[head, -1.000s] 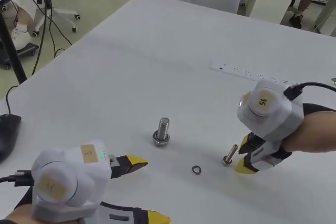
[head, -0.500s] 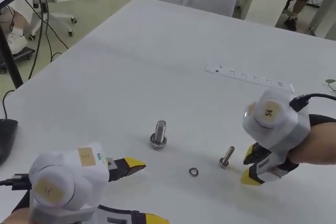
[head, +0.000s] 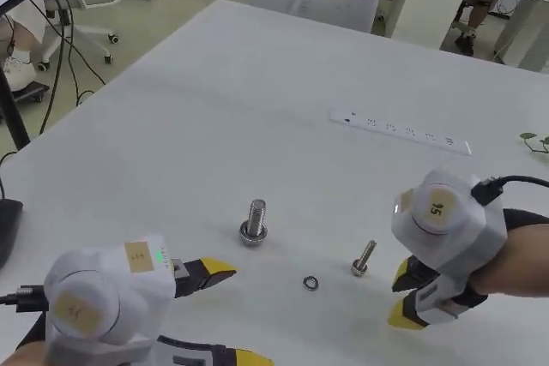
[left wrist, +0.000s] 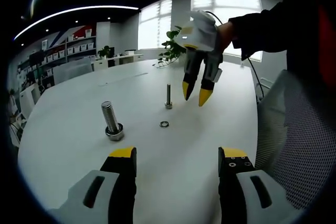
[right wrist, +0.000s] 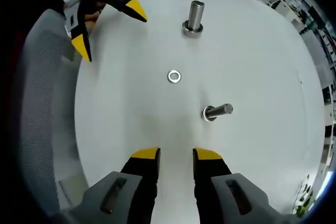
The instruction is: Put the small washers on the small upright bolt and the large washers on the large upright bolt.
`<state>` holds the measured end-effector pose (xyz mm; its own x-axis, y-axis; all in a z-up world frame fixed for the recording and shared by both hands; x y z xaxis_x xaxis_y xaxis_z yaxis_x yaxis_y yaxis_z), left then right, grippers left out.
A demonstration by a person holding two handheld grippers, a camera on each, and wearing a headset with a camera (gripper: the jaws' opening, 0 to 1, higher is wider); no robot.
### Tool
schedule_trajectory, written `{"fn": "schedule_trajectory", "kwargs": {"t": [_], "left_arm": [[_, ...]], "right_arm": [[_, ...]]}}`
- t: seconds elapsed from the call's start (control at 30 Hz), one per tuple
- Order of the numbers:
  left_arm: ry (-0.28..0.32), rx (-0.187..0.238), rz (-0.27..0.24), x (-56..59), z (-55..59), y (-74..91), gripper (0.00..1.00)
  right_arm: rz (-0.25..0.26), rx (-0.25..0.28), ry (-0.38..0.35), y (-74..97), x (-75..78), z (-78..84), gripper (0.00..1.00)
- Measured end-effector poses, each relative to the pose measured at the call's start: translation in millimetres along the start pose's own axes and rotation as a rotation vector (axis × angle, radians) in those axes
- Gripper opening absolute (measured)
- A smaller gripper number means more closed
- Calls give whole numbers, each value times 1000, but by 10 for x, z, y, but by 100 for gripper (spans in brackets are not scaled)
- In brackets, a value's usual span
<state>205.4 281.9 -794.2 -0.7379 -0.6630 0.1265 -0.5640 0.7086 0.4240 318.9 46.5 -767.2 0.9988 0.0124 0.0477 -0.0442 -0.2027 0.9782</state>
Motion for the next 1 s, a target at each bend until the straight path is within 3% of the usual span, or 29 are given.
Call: {"fn": "schedule_trajectory", "kwargs": {"t": [0.47, 1.0], "left_arm": [[-7, 11, -3, -17, -48, 20, 62], [-9, 29, -13, -20, -58, 54, 62]], "right_arm": [[-30, 17, 13, -2, -140, -131, 26], [-30, 38, 85, -3, -142, -511, 26]]}}
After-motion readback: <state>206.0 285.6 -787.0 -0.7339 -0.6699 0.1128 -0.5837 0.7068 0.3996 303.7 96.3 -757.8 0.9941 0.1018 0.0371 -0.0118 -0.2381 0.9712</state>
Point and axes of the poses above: the centre of the closed fingertips' face, and the gripper's own axes: y roughly backward along the fingers, x roughly to its right, z roughly out of its underside, the point moved 10 cm from there along y, roughly backward along the fingers, and after that the axes turned 5 degrees about y, right-handed, at the moved point
